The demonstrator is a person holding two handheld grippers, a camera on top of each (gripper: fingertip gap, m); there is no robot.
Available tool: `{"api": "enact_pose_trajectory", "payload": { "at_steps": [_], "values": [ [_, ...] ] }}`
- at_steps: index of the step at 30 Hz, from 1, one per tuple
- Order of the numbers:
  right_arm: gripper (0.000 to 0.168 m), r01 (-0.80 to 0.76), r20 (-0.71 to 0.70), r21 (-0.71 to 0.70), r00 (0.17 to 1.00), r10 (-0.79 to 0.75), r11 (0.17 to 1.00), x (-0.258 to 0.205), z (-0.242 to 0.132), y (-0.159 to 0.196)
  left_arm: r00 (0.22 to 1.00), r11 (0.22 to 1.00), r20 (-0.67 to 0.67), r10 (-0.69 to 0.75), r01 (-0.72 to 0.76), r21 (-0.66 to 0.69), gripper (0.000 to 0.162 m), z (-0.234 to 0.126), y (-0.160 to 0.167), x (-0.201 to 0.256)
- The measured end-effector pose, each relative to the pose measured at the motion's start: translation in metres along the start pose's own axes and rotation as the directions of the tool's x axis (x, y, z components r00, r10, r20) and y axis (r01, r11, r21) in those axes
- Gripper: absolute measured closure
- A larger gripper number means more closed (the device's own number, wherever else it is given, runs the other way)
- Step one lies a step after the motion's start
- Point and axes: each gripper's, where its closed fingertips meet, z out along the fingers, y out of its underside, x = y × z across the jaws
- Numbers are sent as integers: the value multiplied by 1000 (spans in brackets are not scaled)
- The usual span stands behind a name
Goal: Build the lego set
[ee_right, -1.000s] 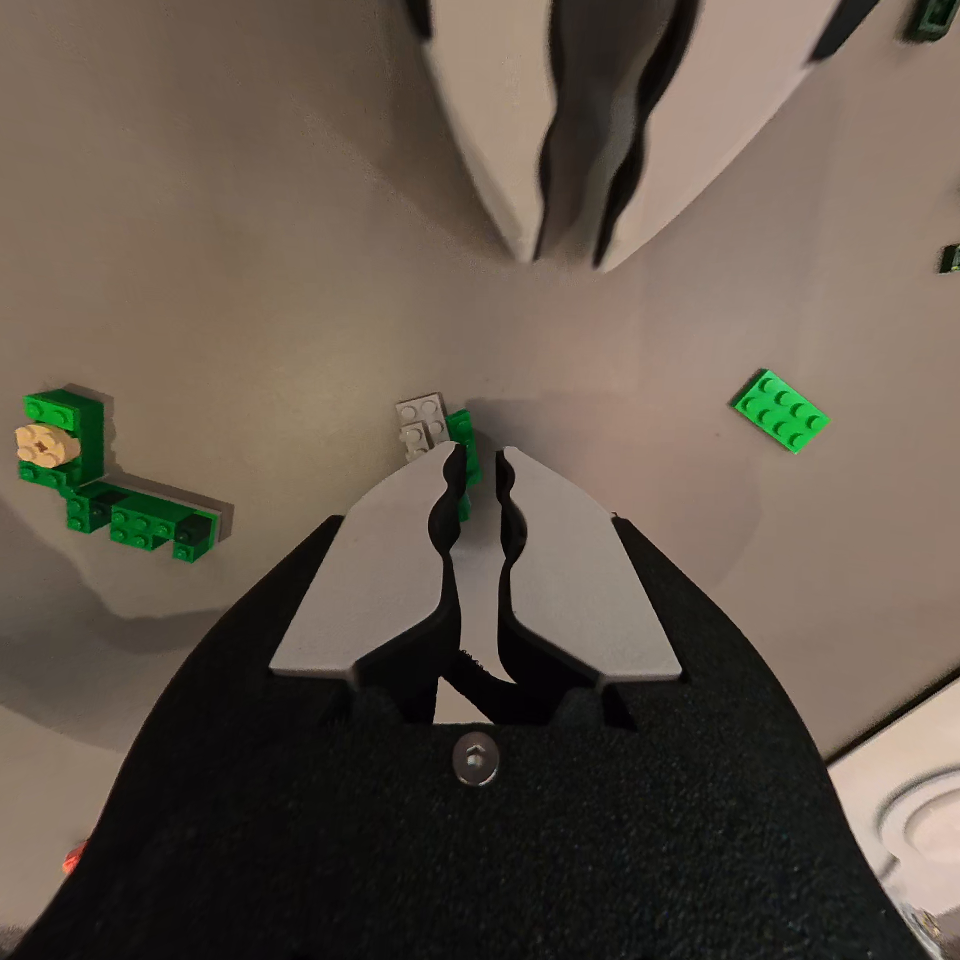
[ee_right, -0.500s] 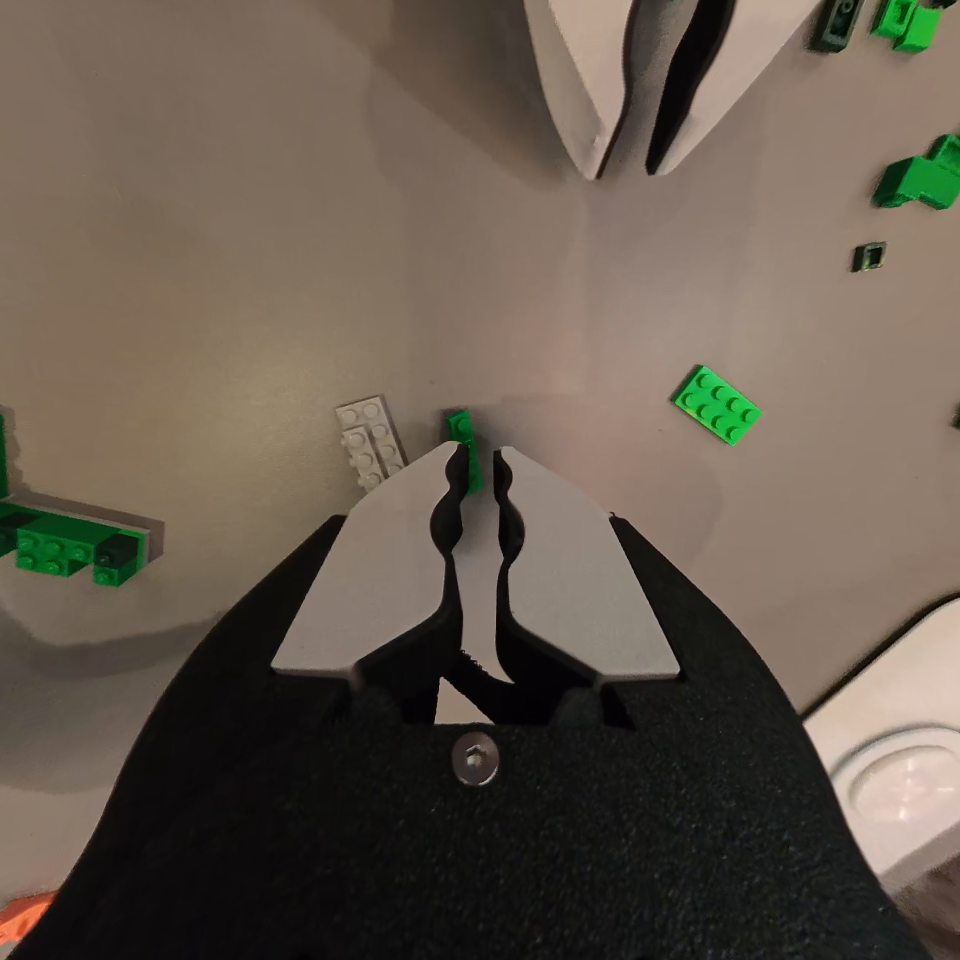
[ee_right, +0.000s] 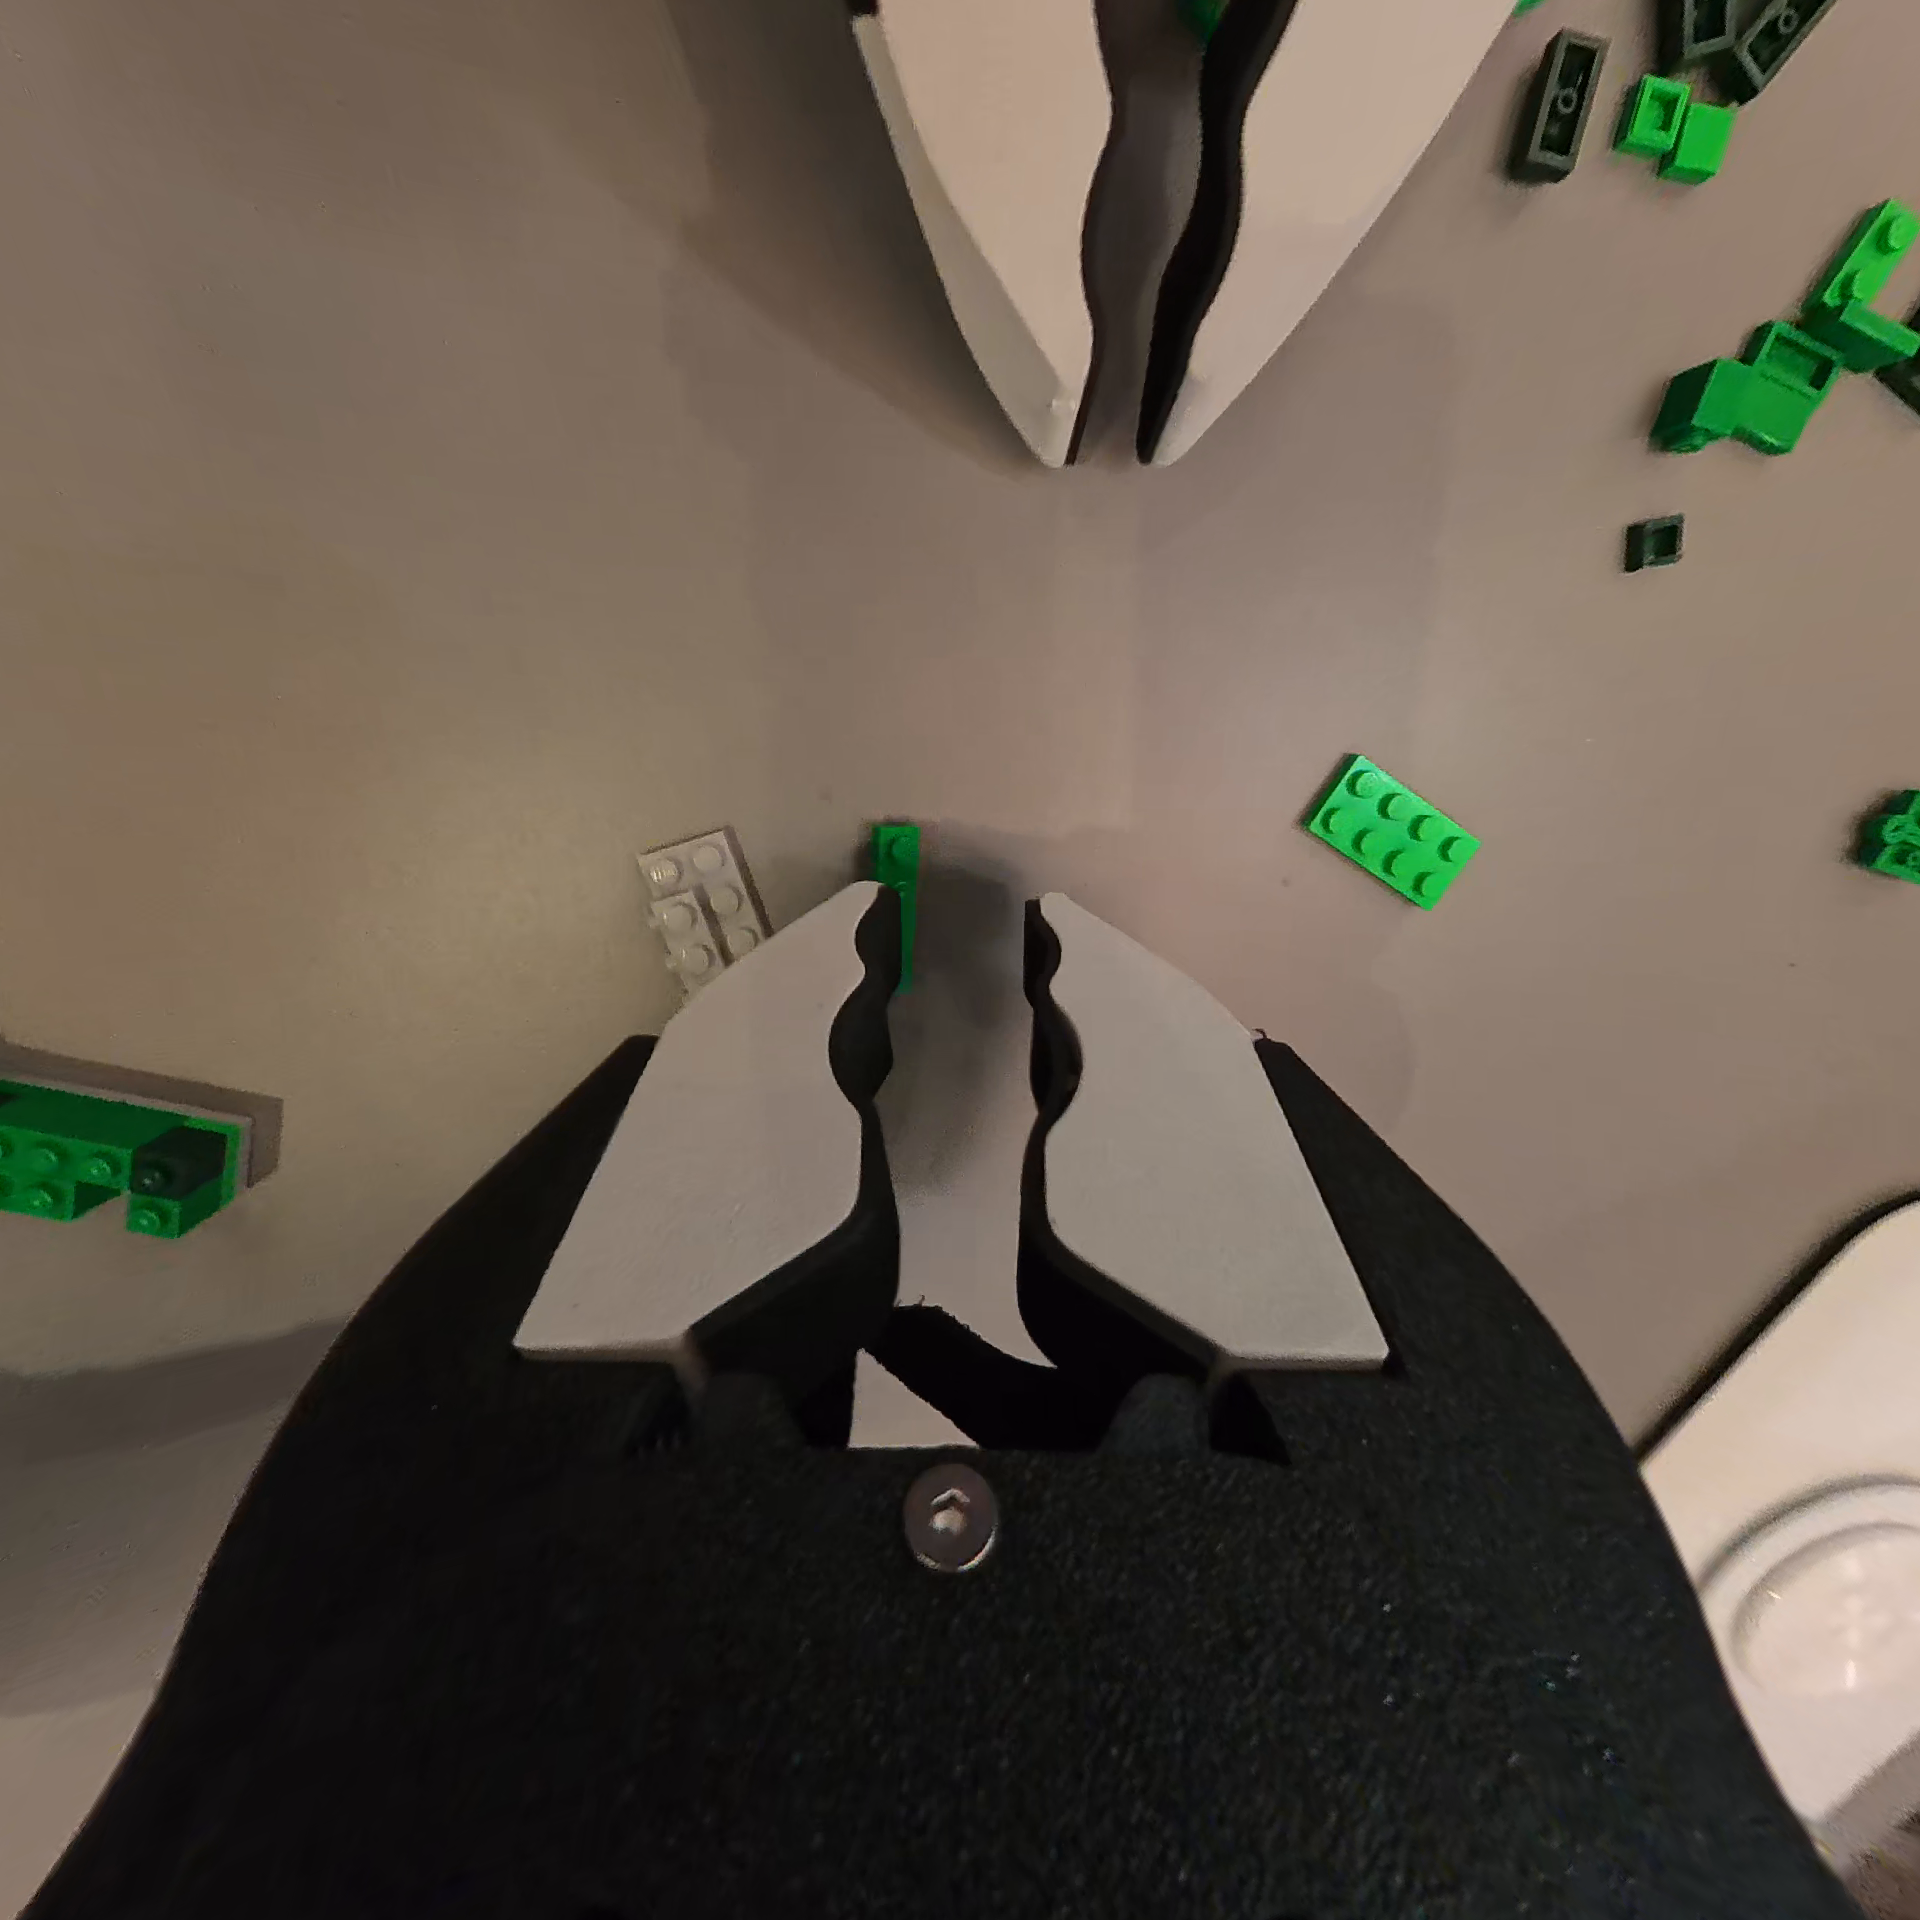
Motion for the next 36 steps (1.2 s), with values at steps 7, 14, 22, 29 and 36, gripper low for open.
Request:
{"api": "enact_pose_trajectory", "payload": {
  "at_steps": [7, 14, 22, 29, 36],
  "values": [
    [145, -43, 6, 19, 999, 43, 999, 0, 2, 4, 1000, 1000, -12, 9, -9, 6, 153, 2, -2, 3],
    [145, -6, -39, 53, 999, 8, 999, 1, 2, 0, 996, 978, -52, 72, -60, 202, 157, 5, -41, 25],
    [144, 2, -79, 112, 997, 7, 994, -1, 3, -3, 998, 987, -61, 28, -18, 162, 162, 25, -51, 39],
    [144, 1, -85, 133, 996, 10, 991, -3, 2, -2, 995, 992, 24, 101, -103, 74, 162, 44, -45, 39],
    [145, -8, -54, 176, 998, 18, 984, -7, -7, -2, 998, 996, 23, 57, -59, 71, 162, 45, -46, 38]
  ]
}}
